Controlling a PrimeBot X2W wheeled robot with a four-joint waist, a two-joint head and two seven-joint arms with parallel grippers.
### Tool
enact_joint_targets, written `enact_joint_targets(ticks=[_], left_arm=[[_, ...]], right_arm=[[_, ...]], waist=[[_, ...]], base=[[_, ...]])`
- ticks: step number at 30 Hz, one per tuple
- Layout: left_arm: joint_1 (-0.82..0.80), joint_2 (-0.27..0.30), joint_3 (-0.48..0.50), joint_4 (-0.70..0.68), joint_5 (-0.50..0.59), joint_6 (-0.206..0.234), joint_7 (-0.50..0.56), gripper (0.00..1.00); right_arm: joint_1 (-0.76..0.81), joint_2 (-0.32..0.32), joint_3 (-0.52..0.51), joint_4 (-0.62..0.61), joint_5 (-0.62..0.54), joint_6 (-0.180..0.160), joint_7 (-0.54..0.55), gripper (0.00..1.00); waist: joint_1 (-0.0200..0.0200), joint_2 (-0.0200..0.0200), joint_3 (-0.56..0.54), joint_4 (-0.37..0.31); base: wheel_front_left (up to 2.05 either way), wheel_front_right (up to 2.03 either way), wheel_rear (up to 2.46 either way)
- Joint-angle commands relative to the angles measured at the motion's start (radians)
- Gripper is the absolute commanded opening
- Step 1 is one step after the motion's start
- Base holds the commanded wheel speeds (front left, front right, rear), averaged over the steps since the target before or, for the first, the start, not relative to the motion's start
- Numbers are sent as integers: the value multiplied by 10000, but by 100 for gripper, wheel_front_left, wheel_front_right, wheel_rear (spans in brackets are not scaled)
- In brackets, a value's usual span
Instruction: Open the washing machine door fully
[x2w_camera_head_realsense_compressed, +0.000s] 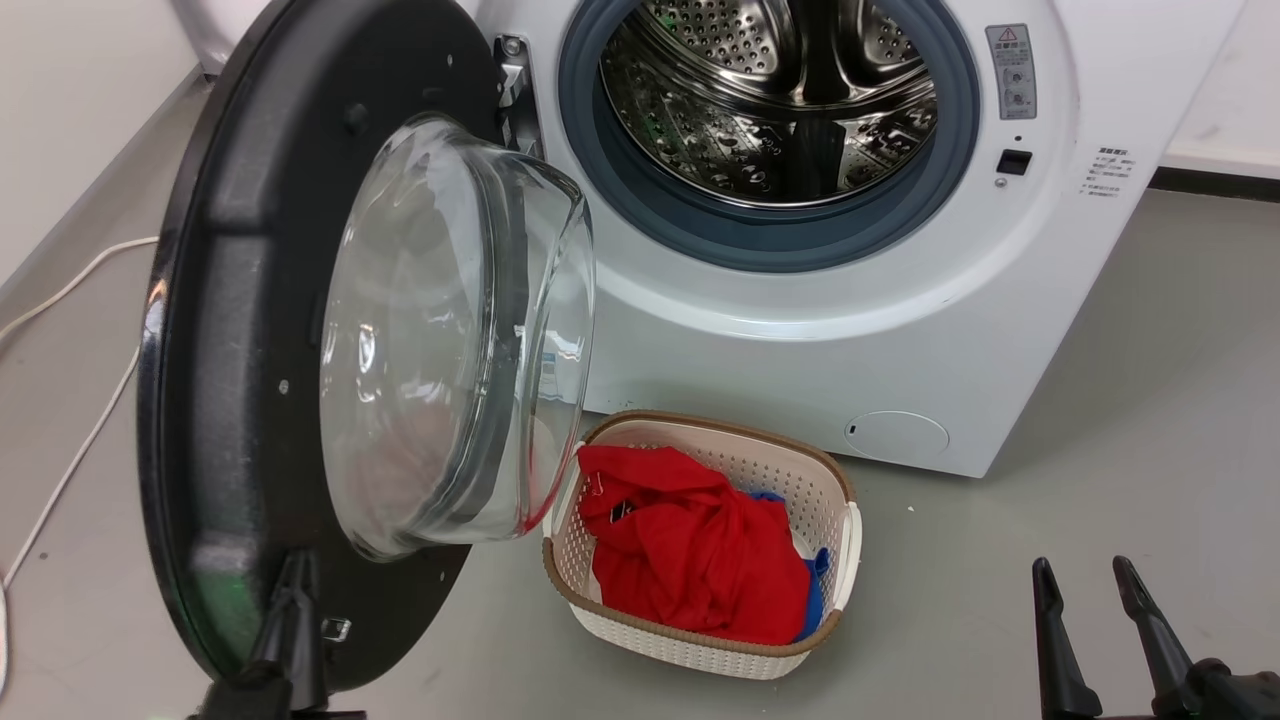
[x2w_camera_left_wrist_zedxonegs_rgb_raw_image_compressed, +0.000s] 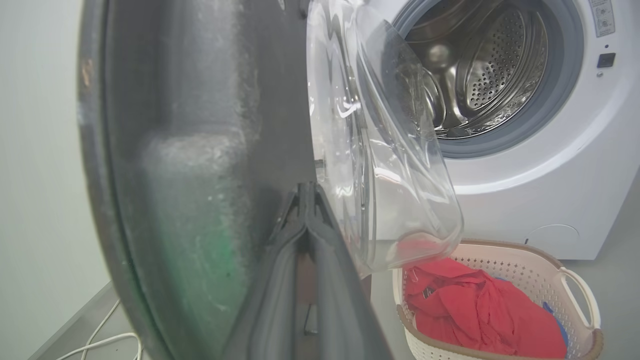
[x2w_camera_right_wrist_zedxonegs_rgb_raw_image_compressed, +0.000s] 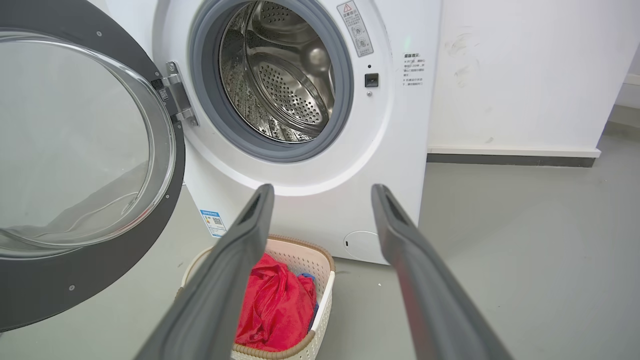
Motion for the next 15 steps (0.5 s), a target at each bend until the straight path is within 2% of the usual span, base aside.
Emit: enact_joint_targets(ticks=[1,6,15], left_arm=[[115,105,182,25,-14,69,26,0],[6,201,585,132,-75,145,26,0],[-717,426,1408,838,-376,-44,27,0]], right_arm=[[18,16,4,-5,-67,1,-22,100],[-96,14,-7,-32,-111,0,-22,100],[-286,15,-30,-140,-292,1,-22,100]], waist=[[1,0,15,27],[1,0,68,54],[1,0,472,18]], base=[[0,0,0],[0,0,0],[0,0,0]])
